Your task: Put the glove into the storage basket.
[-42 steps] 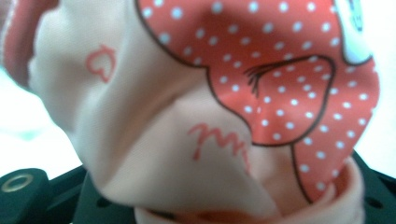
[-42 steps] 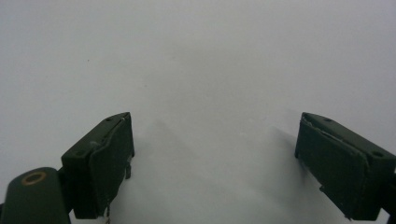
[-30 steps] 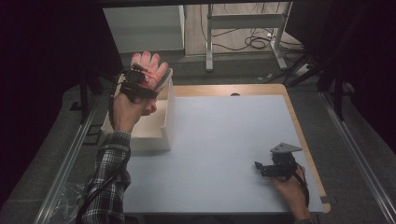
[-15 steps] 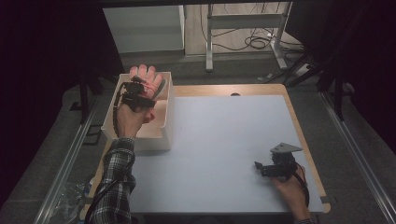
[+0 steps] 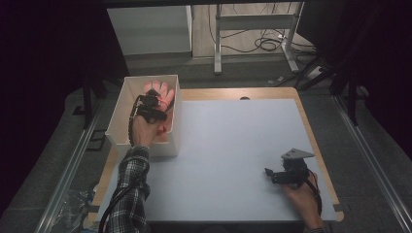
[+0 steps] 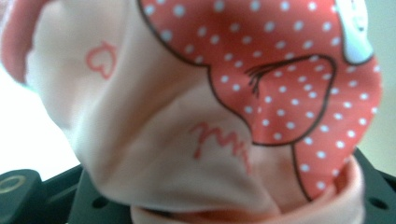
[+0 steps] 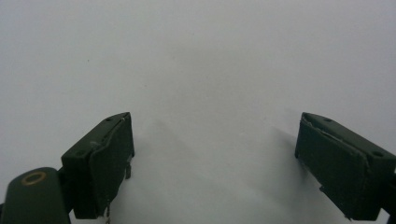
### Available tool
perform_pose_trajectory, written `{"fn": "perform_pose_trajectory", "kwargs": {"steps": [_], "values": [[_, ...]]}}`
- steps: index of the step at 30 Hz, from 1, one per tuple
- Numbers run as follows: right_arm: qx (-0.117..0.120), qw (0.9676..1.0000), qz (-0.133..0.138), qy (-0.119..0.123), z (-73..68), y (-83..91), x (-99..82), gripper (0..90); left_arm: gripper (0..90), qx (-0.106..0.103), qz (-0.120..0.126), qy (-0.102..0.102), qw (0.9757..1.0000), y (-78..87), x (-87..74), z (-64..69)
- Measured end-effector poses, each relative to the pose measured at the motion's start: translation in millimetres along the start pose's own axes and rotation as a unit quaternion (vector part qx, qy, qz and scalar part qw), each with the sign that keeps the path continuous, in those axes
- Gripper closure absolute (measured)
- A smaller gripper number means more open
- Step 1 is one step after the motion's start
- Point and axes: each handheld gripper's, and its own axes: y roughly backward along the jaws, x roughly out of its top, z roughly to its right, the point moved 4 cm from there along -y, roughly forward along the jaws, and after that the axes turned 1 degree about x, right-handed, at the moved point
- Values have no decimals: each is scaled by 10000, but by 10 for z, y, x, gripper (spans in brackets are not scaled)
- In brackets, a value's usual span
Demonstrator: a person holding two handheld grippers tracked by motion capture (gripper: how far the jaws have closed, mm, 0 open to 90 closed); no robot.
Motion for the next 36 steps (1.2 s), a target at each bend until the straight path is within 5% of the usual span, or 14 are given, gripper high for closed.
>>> {"fn": "perform_pose_trajectory", "kwargs": {"steps": [8,15,24,36], "values": [[1,10000,1,0,0,0,0,120,415,21,-354,40,9994,-160,16,39],[2,10000,1,-1,0,0,0,120,265,33,-805,46,9967,-307,4,73],[2,10000,1,-1,0,0,0,120,52,-120,-576,136,9982,-209,29,40],[3,10000,1,-2,1,0,0,120,30,-279,-150,103,9994,4,25,-9]]}}
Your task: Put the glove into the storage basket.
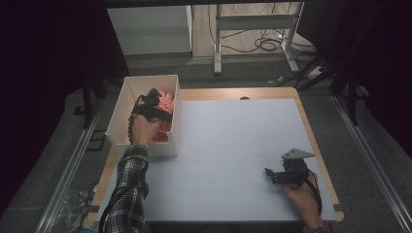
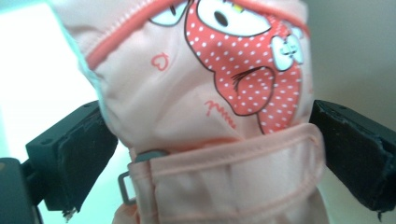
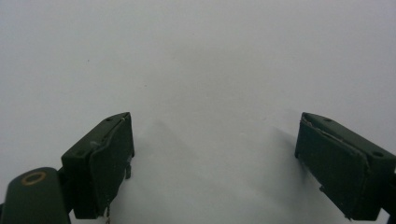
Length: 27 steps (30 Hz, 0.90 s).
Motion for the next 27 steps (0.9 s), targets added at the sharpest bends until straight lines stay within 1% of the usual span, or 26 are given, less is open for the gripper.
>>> {"fn": "perform_pose_trajectory", "kwargs": {"steps": [2,7,12,14,19,27], "values": [[-2,10000,0,0,0,0,0,120,28,9,57,-33,10000,37,-4,10],[-2,10000,0,0,0,0,0,120,29,20,251,-93,9996,126,-10,-17],[0,10000,0,-2,0,0,0,120,29,4,494,-146,9987,237,-11,-45],[0,10000,0,-2,0,0,0,120,28,8,564,-199,9982,287,-10,-46],[-1,10000,0,-2,0,0,0,120,27,-65,788,-228,9966,416,-6,-20],[0,10000,0,-3,0,0,1,120,27,-169,1140,-400,9925,654,19,42]]}}
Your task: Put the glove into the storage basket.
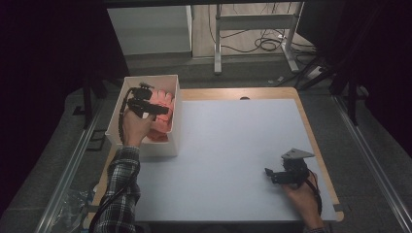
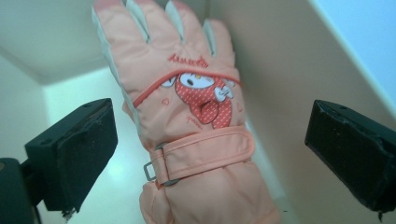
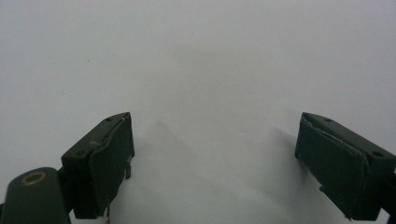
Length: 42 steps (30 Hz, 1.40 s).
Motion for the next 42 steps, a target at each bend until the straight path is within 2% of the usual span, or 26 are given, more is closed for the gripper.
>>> {"fn": "perform_pose_trajectory", "kwargs": {"steps": [9,20,26,31,42], "values": [[-1,10000,1,4,0,0,1,120,25,-239,287,-245,9990,217,74,165],[0,10000,-2,1,0,0,1,120,22,-563,518,-683,9947,387,131,520],[-2,10000,1,4,0,0,1,120,21,-763,560,-940,9911,426,125,773],[-3,10000,0,6,-1,0,1,120,19,-917,493,-1152,9879,413,90,1021],[-1,10000,-3,-2,-2,0,1,120,19,-1270,506,-1592,9777,331,46,1546]]}}
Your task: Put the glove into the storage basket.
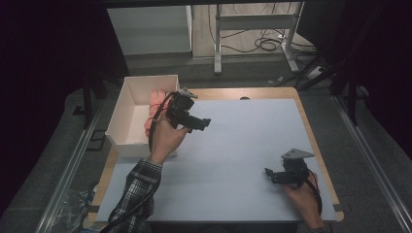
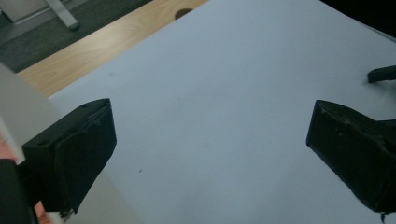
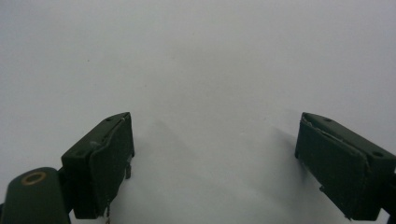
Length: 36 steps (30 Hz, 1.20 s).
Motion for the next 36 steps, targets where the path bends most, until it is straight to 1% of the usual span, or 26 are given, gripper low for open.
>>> {"fn": "perform_pose_trajectory", "kwargs": {"steps": [2,5,9,13,16,20,22,29,33,36], "values": [[0,10000,4,7,2,-1,0,120,18,-110,30,-27,9999,-39,12,83],[1,10000,3,7,2,-1,0,120,18,-228,49,-130,9996,-100,19,200],[1,10000,3,7,2,-1,0,120,19,-373,81,-217,9990,-190,10,340],[2,10000,2,7,2,-1,0,120,18,-512,76,-319,9982,-270,-36,466],[3,10000,2,5,2,0,0,120,18,-616,80,-336,9975,-317,-96,534],[2,10000,-7,11,3,1,0,120,18,-693,92,-375,9968,-353,-187,588],[1,10000,-7,12,3,1,0,120,18,-731,146,-328,9967,-362,-231,612],[1,10000,-2,18,4,0,1,120,18,-740,134,-388,9964,-360,-409,653],[2,10000,-3,16,3,0,1,120,18,-775,165,-368,9962,-342,-516,671],[5,10000,-11,21,4,2,1,120,18,-748,180,-401,9962,-318,-593,684]]}}
